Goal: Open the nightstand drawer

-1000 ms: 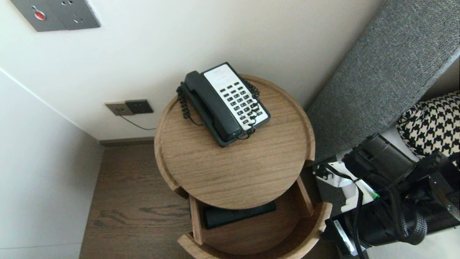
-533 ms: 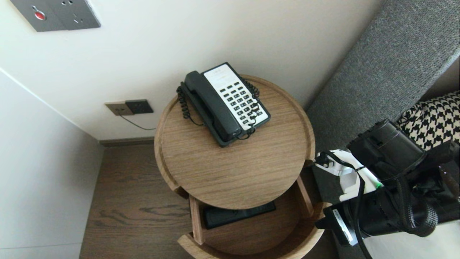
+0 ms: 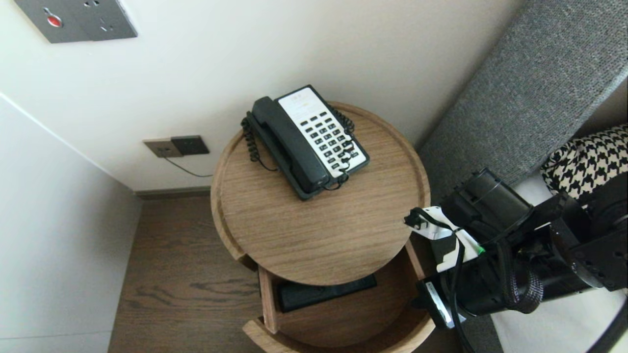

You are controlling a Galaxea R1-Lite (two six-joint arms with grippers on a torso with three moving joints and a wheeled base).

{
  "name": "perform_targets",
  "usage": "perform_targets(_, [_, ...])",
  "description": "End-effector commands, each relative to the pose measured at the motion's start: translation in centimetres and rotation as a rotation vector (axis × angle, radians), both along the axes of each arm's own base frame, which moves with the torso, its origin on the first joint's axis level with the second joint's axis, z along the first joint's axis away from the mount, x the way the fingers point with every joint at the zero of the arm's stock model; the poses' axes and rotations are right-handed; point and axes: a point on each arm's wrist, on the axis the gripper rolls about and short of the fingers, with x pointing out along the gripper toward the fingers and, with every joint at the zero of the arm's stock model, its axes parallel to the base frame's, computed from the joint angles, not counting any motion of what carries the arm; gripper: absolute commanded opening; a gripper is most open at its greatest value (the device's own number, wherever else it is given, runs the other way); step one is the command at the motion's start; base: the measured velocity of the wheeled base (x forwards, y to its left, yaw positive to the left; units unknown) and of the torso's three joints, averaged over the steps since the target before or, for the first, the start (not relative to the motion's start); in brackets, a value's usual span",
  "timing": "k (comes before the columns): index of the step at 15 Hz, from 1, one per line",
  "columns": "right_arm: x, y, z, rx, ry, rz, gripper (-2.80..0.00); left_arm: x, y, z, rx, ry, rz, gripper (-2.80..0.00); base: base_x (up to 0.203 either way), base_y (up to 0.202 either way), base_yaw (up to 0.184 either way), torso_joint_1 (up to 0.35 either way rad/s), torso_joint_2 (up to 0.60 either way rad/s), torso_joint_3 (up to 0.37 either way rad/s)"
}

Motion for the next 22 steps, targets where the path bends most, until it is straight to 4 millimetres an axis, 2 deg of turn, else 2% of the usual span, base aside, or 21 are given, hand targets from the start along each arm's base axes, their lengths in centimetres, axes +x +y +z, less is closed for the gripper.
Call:
perform_targets(1, [-0.1, 0.2, -1.0, -0.026, 0.037, 0.005, -2.8, 0.0, 0.0, 0.0, 0.0, -0.002, 0.0, -2.8, 0.0, 0.0, 0.0, 0.0, 0.0, 0.0])
perform_targets(6, [-1.3, -0.3, -2.0, -0.049, 0.066, 0.021, -2.8, 0.0, 0.0, 0.0, 0.0, -0.002, 0.0, -2.8, 0.0, 0.0, 0.0, 0.0, 0.0, 0.0])
perform_targets(11, [-3.6, -1.3, -2.6, -0.06, 0.092, 0.035, -2.8, 0.0, 0.0, 0.0, 0.0, -0.002, 0.0, -2.8, 0.0, 0.0, 0.0, 0.0, 0.0, 0.0])
perform_targets(15, [-5.4, -1.5, -3.9, -0.085, 0.136, 0.064, -2.8, 0.0, 0.0, 0.0, 0.0, -0.002, 0.0, -2.8, 0.0, 0.0, 0.0, 0.0, 0.0, 0.0])
perform_targets(22, [-7.0, -1.8, -5.1, -0.085, 0.147, 0.08, -2.8, 0.0, 0.0, 0.0, 0.0, -0.002, 0.0, -2.8, 0.0, 0.0, 0.0, 0.0, 0.0, 0.0])
